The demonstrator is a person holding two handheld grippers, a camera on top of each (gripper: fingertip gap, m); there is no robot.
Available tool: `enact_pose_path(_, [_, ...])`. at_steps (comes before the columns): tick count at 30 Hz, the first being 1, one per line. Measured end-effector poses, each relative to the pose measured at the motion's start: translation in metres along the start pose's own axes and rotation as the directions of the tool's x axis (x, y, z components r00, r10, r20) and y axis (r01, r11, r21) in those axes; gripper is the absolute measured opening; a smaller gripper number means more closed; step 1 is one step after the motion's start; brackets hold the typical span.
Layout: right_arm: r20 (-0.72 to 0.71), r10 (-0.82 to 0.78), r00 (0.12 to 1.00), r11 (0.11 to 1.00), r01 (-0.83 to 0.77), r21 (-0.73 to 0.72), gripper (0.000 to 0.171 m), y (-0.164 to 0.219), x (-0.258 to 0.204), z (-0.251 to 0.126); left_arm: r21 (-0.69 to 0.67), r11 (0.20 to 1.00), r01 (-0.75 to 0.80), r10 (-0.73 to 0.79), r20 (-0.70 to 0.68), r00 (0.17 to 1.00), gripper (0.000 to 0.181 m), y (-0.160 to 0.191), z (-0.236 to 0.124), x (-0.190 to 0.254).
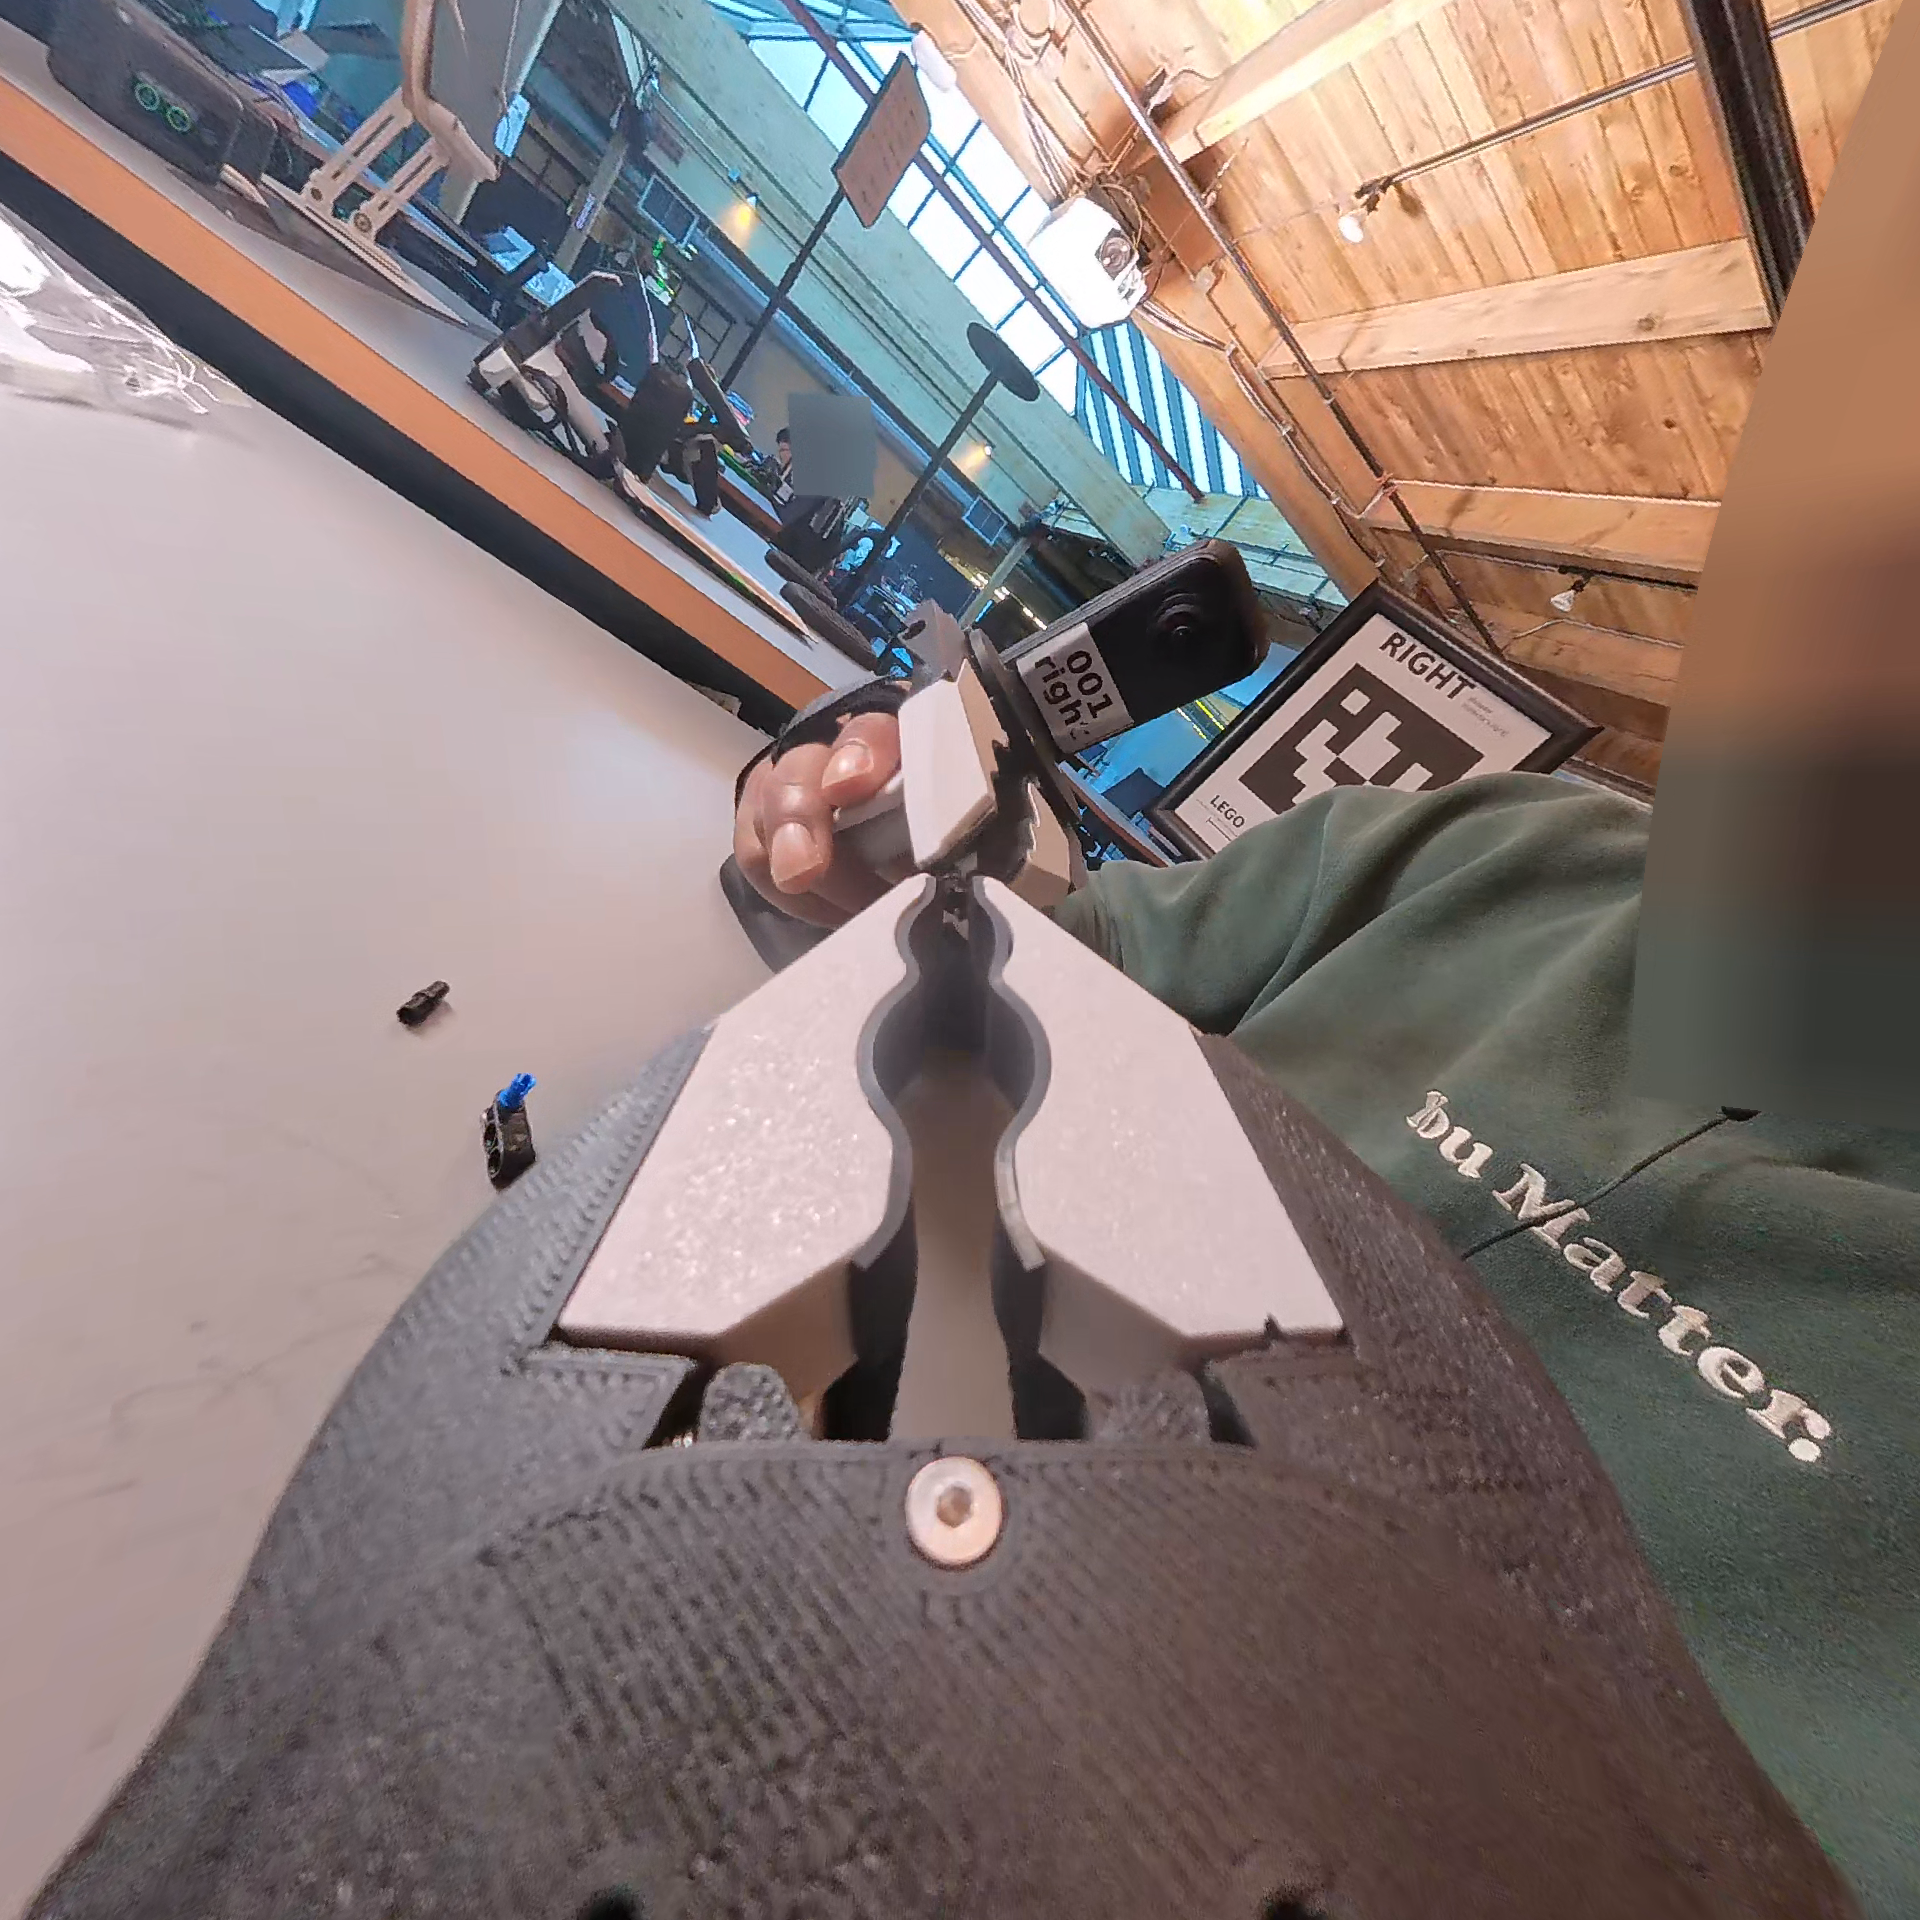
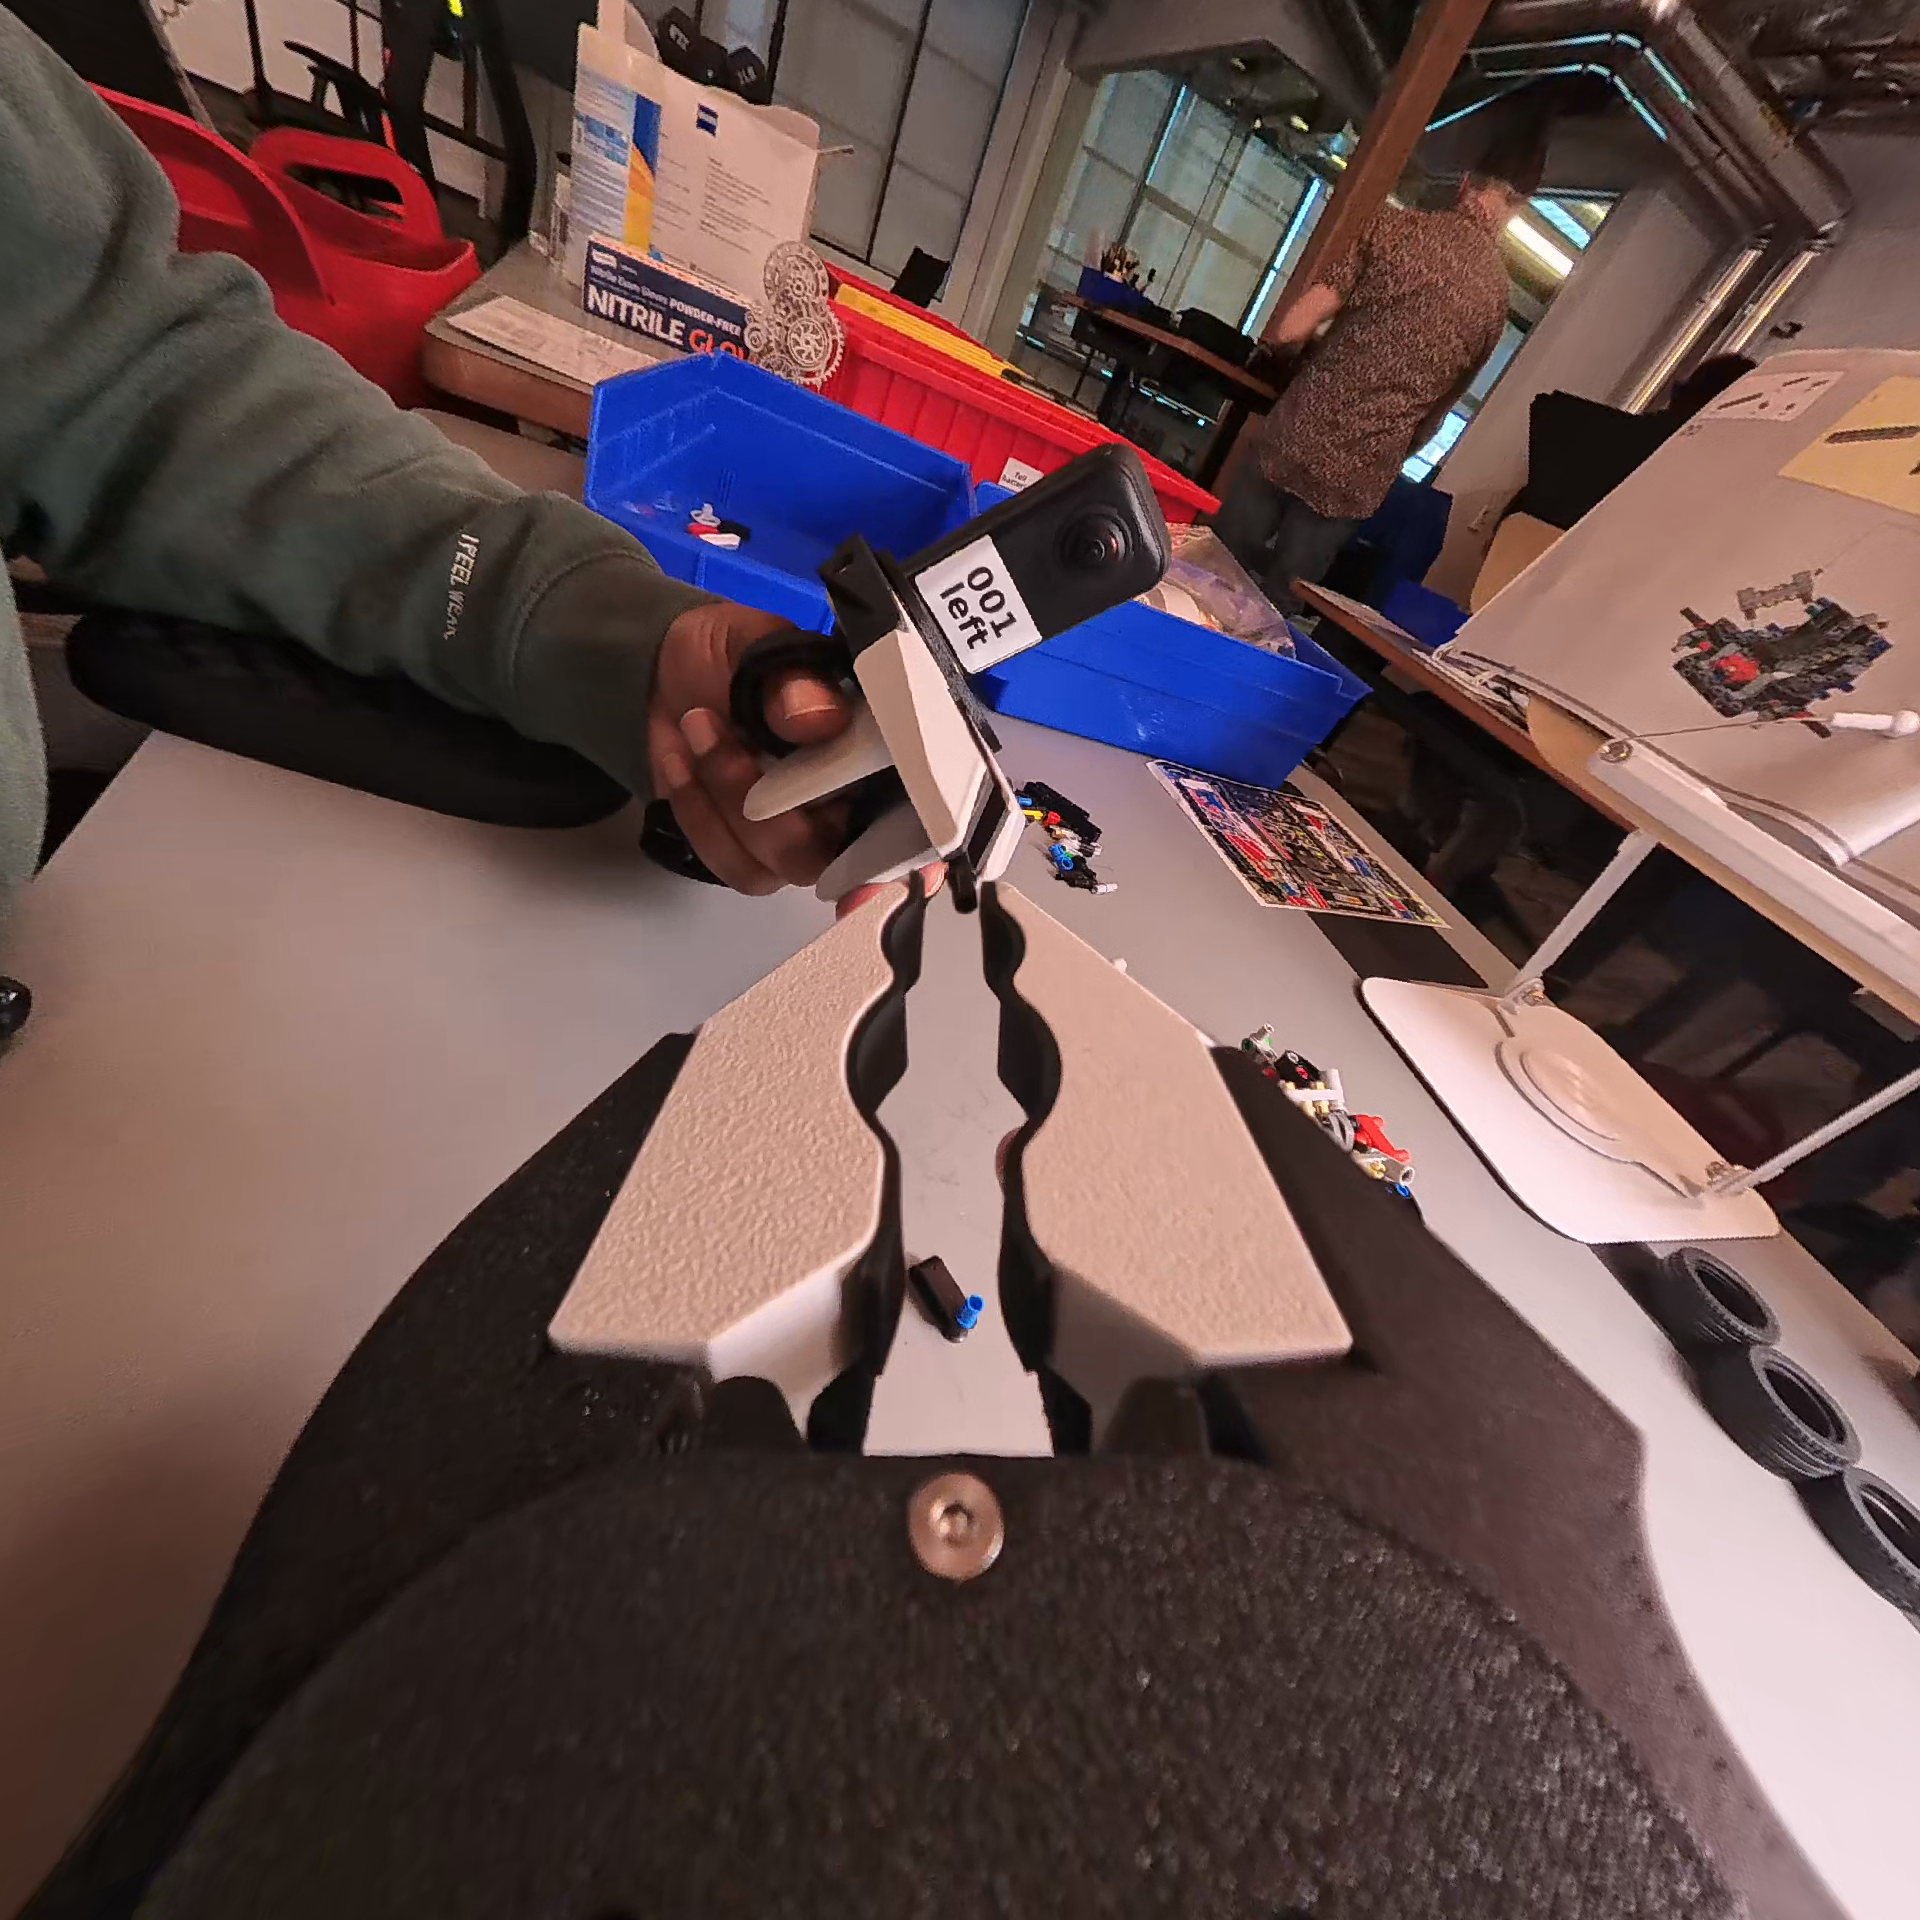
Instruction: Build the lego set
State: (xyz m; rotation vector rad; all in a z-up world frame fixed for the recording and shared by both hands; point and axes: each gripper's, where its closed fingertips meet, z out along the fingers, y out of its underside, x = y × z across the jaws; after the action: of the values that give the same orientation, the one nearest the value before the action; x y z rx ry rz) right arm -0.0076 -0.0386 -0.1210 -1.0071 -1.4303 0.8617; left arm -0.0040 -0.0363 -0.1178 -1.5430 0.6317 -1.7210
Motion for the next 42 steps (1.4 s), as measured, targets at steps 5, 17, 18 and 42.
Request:
enact_pose_path(5, [-0.003,0.002,1.000,1.000,-0.002,0.001,0.003,0.000,0.001,0.000,-0.004,1.000,0.005,-0.005,-0.007,1.000,0.003,0.001,0.001,0.000])
enact_pose_path(17, [0.026,0.069,0.997,0.997,-0.068,-0.035,0.003,0.008,0.002,-0.001,-0.013,1.000,-0.015,0.015,0.054,0.998,0.004,0.004,0.002,-0.009])
enact_pose_path(18, [0.027,0.070,0.997,0.997,-0.069,-0.040,0.003,0.009,0.001,-0.001,-0.020,0.999,-0.025,0.027,0.065,0.998,0.004,0.005,0.002,-0.009])
enact_pose_path(42, [-0.094,0.093,0.991,0.995,-0.096,-0.027,0.003,0.004,0.041,-0.038,-0.143,0.975,-0.170,0.203,0.258,0.945,0.017,0.010,-0.008,-0.039])
